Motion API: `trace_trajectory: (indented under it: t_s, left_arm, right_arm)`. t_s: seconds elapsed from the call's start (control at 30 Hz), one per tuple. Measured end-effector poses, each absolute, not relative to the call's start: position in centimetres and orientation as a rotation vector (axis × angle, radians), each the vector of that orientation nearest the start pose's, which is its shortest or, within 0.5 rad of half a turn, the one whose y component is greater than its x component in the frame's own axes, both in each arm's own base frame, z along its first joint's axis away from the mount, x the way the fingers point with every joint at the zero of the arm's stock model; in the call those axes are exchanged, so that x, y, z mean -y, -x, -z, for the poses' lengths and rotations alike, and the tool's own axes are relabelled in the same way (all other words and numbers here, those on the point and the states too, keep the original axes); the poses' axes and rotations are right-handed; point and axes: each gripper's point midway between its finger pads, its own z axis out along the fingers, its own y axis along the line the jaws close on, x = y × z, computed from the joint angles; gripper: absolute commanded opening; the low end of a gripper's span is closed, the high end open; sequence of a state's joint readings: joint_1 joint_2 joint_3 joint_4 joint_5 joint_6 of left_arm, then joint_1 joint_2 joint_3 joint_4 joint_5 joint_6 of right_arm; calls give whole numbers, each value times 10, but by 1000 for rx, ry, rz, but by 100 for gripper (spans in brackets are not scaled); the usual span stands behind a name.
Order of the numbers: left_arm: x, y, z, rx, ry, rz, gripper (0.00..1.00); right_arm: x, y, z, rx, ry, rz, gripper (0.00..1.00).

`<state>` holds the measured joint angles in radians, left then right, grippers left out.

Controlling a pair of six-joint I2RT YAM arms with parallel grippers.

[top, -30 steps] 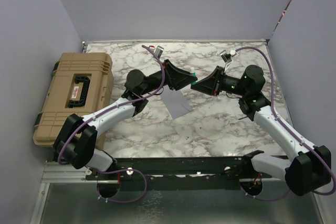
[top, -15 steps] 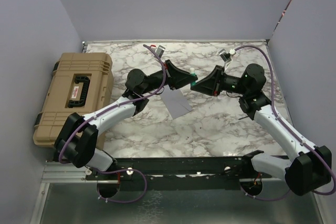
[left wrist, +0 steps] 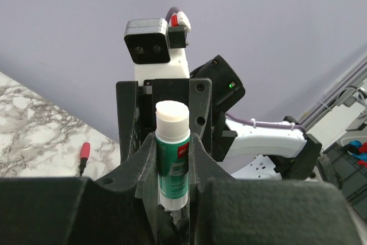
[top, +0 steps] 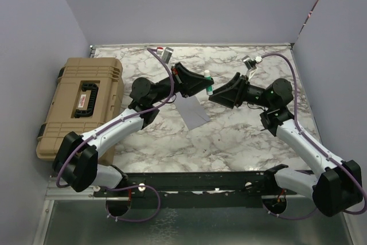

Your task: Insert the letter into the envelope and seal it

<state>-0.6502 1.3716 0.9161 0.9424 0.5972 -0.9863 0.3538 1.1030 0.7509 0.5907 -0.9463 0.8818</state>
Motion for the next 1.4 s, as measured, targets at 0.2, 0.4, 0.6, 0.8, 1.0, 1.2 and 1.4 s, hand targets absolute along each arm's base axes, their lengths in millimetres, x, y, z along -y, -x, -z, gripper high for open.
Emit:
trace_trajectory:
  t_s: [0.2, 0.4, 0.6, 0.8, 1.0, 1.2, 1.4]
  left_arm:
    - [341, -243, -400, -1299, -360, 1758, 0]
    - [340, -245, -402, -1304, -323, 1770, 0]
    - [341, -245, -403, -1304, -312, 1777, 0]
    - [343, -241, -405, -1292, -317, 1785, 0]
    - [340, -247, -408, -1284, -276, 1769, 0]
    - [330, -266, -405, -1301, -155, 1670, 0]
    - [321, -292, -385, -1375, -45, 1524, 0]
  right_arm:
    - [-256, -225, -349, -1491, 499, -1648, 51]
    - [-259, -219, -366, -1398, 530, -1687, 52]
    - [-263, -216, -368, -1397, 544, -1699, 43]
    - [-268, -220, -364, -1413, 535, -1706, 8]
    - [-269, -227, -365, -1424, 540, -1666, 0]
    - [-273, -252, -363, -1505, 539, -1452, 0]
    - [-280, -281, -342, -1553, 581, -1112, 0]
